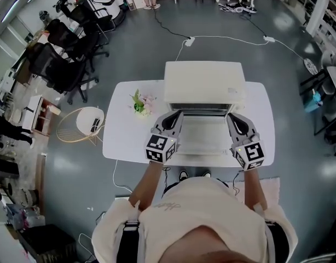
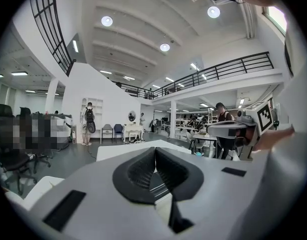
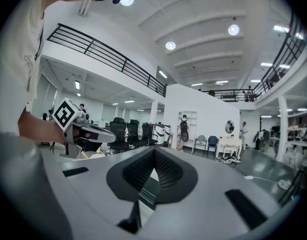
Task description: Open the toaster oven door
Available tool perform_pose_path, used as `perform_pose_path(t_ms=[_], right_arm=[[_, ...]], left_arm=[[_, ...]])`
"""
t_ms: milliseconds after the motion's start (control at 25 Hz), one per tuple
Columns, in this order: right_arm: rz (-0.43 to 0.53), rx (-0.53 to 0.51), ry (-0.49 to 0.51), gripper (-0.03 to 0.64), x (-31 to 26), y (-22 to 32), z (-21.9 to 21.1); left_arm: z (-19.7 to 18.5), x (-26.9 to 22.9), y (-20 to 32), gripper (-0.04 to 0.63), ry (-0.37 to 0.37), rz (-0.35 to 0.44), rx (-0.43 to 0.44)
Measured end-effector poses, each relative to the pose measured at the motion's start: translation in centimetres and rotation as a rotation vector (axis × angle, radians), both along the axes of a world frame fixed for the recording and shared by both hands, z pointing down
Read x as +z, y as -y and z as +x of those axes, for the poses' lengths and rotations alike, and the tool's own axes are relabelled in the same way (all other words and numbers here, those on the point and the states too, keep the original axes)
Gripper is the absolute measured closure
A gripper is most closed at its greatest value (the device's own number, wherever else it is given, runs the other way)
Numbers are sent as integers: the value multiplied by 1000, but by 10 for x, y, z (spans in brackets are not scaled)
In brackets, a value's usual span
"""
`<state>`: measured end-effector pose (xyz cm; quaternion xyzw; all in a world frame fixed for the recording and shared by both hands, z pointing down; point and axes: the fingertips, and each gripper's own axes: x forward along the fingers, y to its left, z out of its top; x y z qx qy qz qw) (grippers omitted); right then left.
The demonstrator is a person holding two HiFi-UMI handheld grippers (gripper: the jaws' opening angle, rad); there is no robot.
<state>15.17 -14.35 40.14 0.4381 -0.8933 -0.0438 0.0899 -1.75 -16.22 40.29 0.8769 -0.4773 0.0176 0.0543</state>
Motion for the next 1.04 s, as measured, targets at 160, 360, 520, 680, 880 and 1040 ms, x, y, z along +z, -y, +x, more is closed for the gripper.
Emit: perform_pose_path(t_ms=[160,360,520,680,880,1040], right_arm=[[-2,3,0,611,-2,-3,0],[-7,15,10,611,0,-5,3],[-10,32,11,611,2,-4,11],[-15,43,15,611,4,-3,14],[-26,38,8,611,8,-2,9],[-37,37,4,611,15,-5,12]], left_arm=[[4,-6,-2,575,2,18,15],[5,-8,0,575,-2,22,22],[10,-5,1,575,-2,16,32],[13,-4,2,575,-1,12,43],[7,-1,3,575,-5,6,33],[9,4,0,575,-4,-5,35]])
